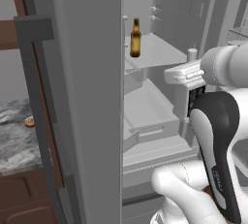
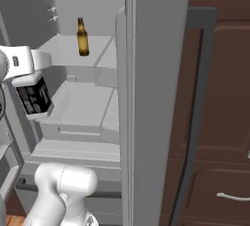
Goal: Place the beer and liquor on the top shelf of the fridge to keep them out of children's reach, and place the mushroom on lower shelves for easy access.
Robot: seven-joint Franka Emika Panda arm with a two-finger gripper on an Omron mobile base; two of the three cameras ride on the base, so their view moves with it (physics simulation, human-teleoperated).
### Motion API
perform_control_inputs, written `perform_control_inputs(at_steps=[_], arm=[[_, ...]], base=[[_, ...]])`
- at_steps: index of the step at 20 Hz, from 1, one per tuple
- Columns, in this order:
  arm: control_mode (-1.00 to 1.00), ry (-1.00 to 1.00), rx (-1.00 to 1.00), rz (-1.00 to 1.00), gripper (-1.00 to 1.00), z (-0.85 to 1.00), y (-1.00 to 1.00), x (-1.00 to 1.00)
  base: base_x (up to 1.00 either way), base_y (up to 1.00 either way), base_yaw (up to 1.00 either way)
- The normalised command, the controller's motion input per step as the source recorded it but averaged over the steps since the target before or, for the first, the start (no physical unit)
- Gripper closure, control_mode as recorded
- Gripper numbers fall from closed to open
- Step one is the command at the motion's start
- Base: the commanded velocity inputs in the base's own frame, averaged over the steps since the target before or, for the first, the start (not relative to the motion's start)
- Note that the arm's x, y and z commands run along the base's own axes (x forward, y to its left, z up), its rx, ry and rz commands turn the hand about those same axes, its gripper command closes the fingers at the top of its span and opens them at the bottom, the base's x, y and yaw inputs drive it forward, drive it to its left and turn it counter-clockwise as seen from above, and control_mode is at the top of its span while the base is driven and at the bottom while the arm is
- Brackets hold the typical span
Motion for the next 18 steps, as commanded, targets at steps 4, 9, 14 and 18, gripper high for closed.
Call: perform_control_inputs(at_steps=[4, 9, 14, 18], arm=[[-1.0, -0.08, 0.01, 0.0, 1.0, 0.0, 0.02, 0.24], [-1.0, -0.17, 0.09, 0.0, 1.0, 0.0, -0.06, 0.22], [-1.0, -0.21, 0.11, 0.04, 1.0, 0.0, 0.0, 0.29], [-1.0, -0.14, 0.08, 0.03, 1.0, 0.03, 0.0, 0.28]], base=[[0.0, 0.0, 0.0], [0.0, 0.0, 0.0], [0.0, 0.0, 0.0], [0.0, 0.0, 0.0]])
